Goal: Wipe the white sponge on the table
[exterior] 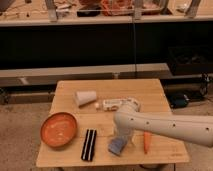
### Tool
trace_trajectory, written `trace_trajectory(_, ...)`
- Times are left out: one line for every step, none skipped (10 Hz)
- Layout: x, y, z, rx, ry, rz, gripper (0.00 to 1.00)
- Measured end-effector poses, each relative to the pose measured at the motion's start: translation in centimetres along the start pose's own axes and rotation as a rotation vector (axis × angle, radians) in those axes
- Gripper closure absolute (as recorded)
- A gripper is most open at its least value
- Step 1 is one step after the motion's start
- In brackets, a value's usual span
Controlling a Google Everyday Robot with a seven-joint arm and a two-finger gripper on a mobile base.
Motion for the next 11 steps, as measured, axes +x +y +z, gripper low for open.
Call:
trace_trajectory(0.0,-0.1,0.0,-0.014,-0.003,-0.003,0.20)
trace_trajectory(0.0,-0.2,0.3,-0.033,-0.012,-0.006,0.20)
trace_trajectory(0.0,-0.2,0.6,-0.038,-0.017,-0.003,0.20)
trace_trajectory(0.0,-0.1,0.7,-0.039,-0.020,-0.002,0.20)
trace_trajectory(-0.1,0.0,1.0,-0.039,-0.025,0.000,0.23)
trace_trajectory(-0.2,0.0,1.1,-0.038,-0.026,-0.002,0.30)
trace_trajectory(-0.2,-0.1,1.4,-0.037,-0.026,-0.004,0.39)
trace_trajectory(-0.2,-0.3,1.9,-0.040,-0.030,-0.006,0.51)
trace_trajectory(-0.2,-0.6,2.4,-0.043,-0.032,-0.011,0.61)
trace_trajectory(-0.2,-0.7,2.7,-0.037,-0.031,-0.013,0.70)
trace_trajectory(-0.1,-0.8,2.7,-0.029,-0.024,-0.018,0.80)
